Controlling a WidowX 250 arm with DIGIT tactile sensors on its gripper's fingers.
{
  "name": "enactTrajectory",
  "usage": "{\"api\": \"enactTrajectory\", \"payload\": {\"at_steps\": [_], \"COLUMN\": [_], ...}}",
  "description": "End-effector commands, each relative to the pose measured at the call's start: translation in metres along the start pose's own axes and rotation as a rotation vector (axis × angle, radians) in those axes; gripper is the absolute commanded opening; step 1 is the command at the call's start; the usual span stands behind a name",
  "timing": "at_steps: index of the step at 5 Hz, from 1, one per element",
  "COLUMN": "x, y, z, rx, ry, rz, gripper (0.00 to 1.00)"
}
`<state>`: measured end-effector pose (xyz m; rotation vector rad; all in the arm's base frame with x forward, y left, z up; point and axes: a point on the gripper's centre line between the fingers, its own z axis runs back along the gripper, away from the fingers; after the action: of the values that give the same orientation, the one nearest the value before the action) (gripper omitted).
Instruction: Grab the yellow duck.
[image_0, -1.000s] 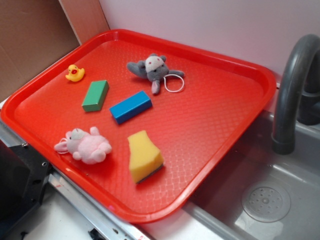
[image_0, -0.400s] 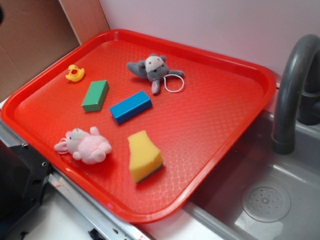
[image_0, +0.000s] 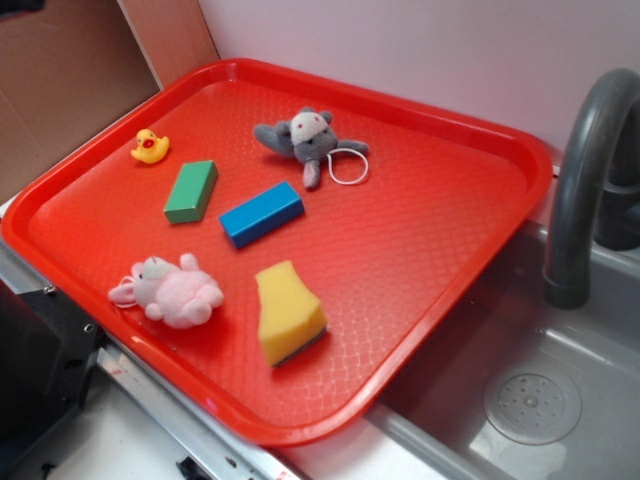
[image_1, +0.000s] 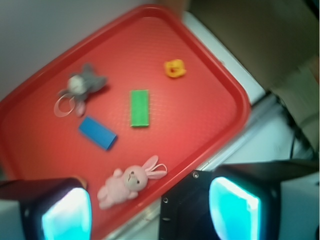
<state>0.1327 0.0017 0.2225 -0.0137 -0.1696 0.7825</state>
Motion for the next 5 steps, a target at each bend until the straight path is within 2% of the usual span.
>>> {"api": "enactTrajectory", "payload": {"at_steps": [1, 2, 3, 5], "x": [0.040, 0.076, 0.092, 0.114], "y": [-0.036, -0.036, -0.018, 0.023], "z": [-0.015, -0.037, -0.059, -0.114], "rx": [0.102, 0.122, 0.167, 0.176], "ry": [-0.001, 0.032, 0.011, 0.034], "rz": [0.485, 0.550, 0.571, 0.496], "gripper": [1.00, 1.00, 1.00, 1.00]}}
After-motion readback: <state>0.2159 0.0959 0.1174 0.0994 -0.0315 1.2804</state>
